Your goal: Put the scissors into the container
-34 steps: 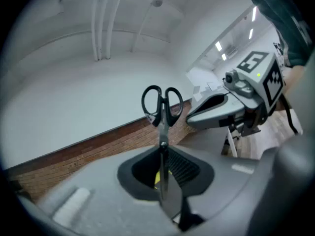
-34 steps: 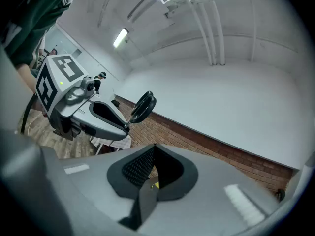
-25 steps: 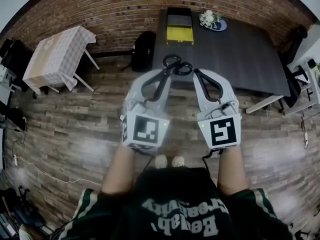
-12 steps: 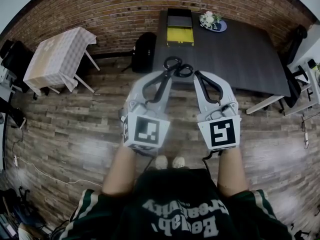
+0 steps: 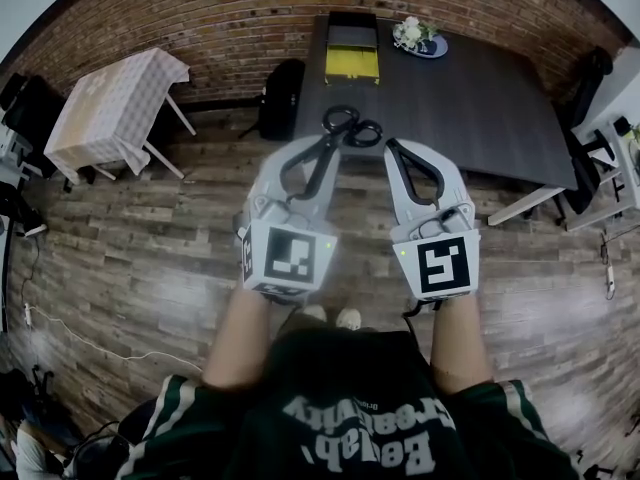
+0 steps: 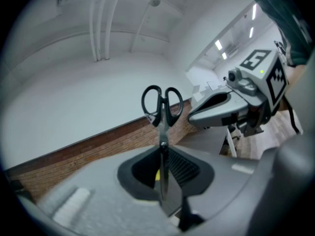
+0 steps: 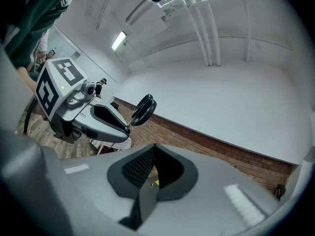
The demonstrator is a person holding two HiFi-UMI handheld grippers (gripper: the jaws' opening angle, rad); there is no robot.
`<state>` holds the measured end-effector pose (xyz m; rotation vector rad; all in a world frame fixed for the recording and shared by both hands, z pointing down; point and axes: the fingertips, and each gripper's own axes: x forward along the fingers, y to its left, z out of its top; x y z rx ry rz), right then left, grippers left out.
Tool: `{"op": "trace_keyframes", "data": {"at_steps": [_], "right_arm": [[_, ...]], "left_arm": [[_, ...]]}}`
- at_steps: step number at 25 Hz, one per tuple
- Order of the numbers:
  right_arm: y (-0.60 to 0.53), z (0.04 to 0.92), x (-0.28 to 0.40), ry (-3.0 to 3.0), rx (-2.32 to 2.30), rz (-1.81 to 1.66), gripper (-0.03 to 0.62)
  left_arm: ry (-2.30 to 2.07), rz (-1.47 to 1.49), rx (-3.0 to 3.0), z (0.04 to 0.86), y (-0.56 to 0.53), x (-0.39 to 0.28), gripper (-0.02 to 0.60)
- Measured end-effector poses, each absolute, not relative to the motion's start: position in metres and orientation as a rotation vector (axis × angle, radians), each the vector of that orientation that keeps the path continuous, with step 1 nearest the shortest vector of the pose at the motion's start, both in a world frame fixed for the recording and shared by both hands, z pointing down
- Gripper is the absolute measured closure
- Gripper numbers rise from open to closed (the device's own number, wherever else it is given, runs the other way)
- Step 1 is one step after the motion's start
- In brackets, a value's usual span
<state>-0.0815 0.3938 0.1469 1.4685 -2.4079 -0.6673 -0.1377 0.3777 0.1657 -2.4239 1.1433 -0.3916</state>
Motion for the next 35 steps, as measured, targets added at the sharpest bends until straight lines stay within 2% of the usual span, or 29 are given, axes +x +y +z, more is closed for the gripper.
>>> {"op": "trace_keyframes", "data": {"at_steps": [14,35], "right_arm": [[0.429,0.157,-0.056,-2.444,1.459,-0.662,0.588],[0.429,0.147,-0.060,-2.516,1.402,-0.731,0.588]], "left_arm": [[1.173,-0.445,-2.414,0.174,0.411,-0.118,0.531],[1.198,-0.428,-2.373,0.168,0.405,-0.116,0.531]]}}
